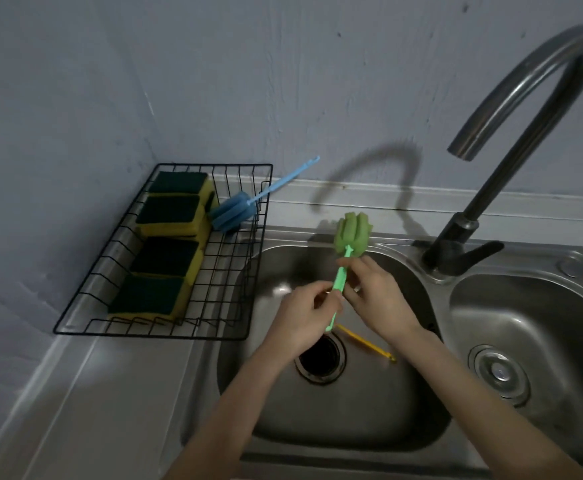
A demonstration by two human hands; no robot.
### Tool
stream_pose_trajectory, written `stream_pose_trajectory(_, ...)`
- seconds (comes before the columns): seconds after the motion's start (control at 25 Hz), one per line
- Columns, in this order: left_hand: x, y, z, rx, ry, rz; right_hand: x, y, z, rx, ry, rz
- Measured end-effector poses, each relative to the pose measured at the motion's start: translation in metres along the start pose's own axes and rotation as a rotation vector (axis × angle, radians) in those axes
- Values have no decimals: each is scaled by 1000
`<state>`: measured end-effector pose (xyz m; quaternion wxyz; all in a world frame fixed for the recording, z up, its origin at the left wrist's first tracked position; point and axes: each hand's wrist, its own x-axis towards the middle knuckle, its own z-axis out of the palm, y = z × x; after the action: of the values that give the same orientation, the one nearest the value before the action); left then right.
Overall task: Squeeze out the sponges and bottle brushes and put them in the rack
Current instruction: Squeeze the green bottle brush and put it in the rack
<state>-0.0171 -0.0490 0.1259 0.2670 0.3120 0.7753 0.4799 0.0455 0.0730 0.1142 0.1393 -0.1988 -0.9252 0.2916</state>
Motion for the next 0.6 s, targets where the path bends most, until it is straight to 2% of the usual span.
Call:
stream_pose_trajectory(0.16, -7, 26, -38, -36, 76, 107, 15, -30, -17, -98, 87, -154)
stream_pose_trajectory(0.28, -5, 31, -66, -76, 125, 171, 33, -53, -28, -49, 164, -206)
stream_pose_trajectory(0.44, 9, 20, -103, 111, 249, 183, 58, -89, -38, 261, 192, -107)
stream_pose_trajectory(0.6, 26, 4, -127, 261, 328, 292, 85, -116, -30, 631, 116, -17)
